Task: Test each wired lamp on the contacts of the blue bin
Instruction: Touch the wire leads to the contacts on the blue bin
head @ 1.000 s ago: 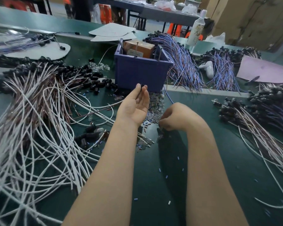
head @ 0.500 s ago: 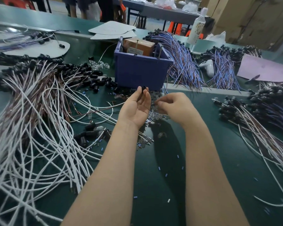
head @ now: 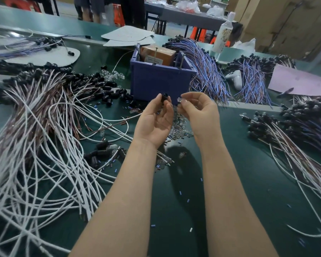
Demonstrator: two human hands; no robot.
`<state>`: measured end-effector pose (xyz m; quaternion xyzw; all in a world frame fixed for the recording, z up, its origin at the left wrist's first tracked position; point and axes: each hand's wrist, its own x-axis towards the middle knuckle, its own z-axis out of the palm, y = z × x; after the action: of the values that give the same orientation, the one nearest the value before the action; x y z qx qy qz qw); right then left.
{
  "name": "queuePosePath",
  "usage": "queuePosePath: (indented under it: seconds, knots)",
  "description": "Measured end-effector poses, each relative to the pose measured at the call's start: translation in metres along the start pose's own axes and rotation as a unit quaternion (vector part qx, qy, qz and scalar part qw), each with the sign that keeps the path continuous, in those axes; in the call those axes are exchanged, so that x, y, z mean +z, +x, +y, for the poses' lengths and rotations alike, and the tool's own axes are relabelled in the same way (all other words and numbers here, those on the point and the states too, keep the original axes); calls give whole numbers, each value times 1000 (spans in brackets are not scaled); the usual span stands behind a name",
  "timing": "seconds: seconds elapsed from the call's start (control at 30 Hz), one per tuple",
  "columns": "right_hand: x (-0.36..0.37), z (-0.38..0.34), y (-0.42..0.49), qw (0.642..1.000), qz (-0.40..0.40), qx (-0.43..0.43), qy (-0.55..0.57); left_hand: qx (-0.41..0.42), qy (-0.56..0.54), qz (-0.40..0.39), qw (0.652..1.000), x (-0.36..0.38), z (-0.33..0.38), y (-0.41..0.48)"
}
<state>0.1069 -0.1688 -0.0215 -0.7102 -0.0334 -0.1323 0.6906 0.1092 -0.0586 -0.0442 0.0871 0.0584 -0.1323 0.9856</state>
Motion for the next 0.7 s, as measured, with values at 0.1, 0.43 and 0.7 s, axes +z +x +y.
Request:
queuePosePath:
  seconds: [0.1, 0.43, 0.7]
  knots:
    - [5, -3, -2, 1000, 3, -20, 9, -12, -4, -37, 999, 2, 1, -2]
    - [9, -5, -4, 999, 22, -31, -30, 0, 11, -46, 999, 4, 0, -3]
    - [10, 2, -3, 985, 62, -97, -126, 3, 15, -61, 998, 6, -1, -4]
